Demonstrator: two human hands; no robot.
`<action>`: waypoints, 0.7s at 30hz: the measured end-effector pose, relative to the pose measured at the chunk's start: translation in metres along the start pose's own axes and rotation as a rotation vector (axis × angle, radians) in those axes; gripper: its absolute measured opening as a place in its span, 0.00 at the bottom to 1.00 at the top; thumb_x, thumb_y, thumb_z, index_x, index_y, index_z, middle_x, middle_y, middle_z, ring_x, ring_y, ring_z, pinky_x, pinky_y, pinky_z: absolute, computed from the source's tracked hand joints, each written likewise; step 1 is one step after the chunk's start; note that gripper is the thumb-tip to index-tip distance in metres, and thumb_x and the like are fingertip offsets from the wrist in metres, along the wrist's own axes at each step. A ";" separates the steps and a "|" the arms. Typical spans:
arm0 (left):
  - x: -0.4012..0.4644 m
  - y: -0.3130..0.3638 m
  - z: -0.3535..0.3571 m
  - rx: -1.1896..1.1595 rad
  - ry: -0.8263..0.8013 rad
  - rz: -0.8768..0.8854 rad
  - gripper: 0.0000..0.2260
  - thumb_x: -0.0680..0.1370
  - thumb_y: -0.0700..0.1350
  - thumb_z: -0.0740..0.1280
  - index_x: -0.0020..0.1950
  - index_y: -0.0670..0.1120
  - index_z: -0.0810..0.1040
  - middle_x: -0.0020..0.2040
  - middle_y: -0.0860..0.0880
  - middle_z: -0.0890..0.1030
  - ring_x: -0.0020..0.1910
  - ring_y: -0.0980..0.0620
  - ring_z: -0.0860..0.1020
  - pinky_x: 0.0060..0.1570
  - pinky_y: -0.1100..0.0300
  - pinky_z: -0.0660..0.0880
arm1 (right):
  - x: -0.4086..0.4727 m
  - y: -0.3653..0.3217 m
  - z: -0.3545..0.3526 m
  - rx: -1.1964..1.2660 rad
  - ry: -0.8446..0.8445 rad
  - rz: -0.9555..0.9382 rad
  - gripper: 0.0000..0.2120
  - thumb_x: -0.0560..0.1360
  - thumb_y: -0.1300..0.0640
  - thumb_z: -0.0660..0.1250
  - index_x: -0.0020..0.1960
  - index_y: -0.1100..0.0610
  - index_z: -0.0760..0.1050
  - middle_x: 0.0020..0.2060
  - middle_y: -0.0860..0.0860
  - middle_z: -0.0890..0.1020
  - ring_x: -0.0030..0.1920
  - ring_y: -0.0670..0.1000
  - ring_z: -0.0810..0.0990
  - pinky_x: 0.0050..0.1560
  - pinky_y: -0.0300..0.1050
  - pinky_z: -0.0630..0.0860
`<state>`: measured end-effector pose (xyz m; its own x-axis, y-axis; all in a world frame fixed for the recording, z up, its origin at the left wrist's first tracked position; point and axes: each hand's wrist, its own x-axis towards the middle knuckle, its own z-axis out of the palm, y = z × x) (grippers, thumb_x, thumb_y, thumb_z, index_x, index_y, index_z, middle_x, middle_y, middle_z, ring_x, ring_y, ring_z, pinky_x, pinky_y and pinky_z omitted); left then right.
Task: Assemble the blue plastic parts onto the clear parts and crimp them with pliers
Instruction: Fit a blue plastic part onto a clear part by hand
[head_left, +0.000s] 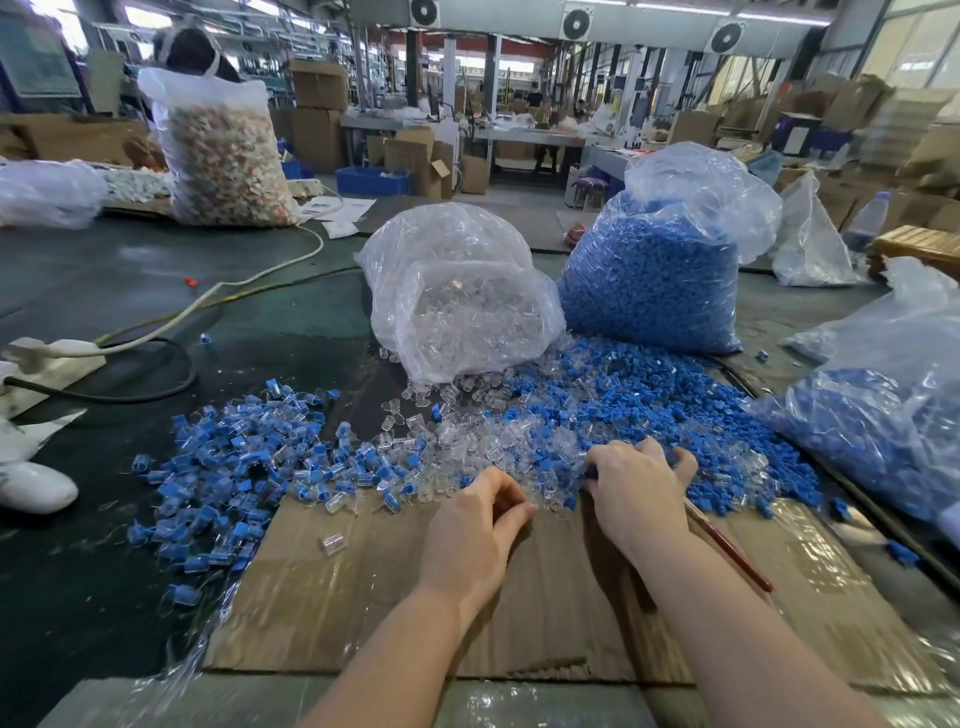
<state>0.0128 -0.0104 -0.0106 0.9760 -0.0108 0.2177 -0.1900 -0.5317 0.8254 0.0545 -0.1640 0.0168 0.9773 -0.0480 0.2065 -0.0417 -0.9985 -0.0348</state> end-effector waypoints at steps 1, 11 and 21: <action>0.000 0.000 0.000 0.000 0.000 0.000 0.03 0.76 0.47 0.67 0.44 0.53 0.75 0.40 0.57 0.79 0.41 0.61 0.77 0.46 0.65 0.76 | 0.000 -0.001 0.000 -0.002 0.007 -0.006 0.10 0.77 0.60 0.61 0.50 0.46 0.75 0.49 0.44 0.78 0.57 0.52 0.69 0.64 0.59 0.53; -0.001 0.001 -0.001 -0.011 0.001 0.002 0.04 0.76 0.45 0.67 0.43 0.53 0.74 0.39 0.56 0.80 0.40 0.61 0.77 0.41 0.71 0.73 | -0.007 0.001 0.000 0.004 0.105 -0.072 0.09 0.78 0.44 0.59 0.48 0.48 0.73 0.47 0.44 0.77 0.53 0.49 0.72 0.60 0.50 0.58; -0.001 0.002 -0.002 -0.032 0.029 0.002 0.04 0.76 0.44 0.67 0.43 0.53 0.77 0.38 0.56 0.81 0.38 0.61 0.78 0.40 0.74 0.71 | -0.042 -0.019 0.009 0.522 0.219 -0.119 0.08 0.77 0.58 0.64 0.52 0.56 0.81 0.43 0.51 0.81 0.46 0.52 0.75 0.50 0.45 0.70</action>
<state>0.0116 -0.0098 -0.0076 0.9722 0.0129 0.2340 -0.1958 -0.5041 0.8412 0.0161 -0.1432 0.0005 0.9010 0.0039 0.4337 0.2277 -0.8554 -0.4653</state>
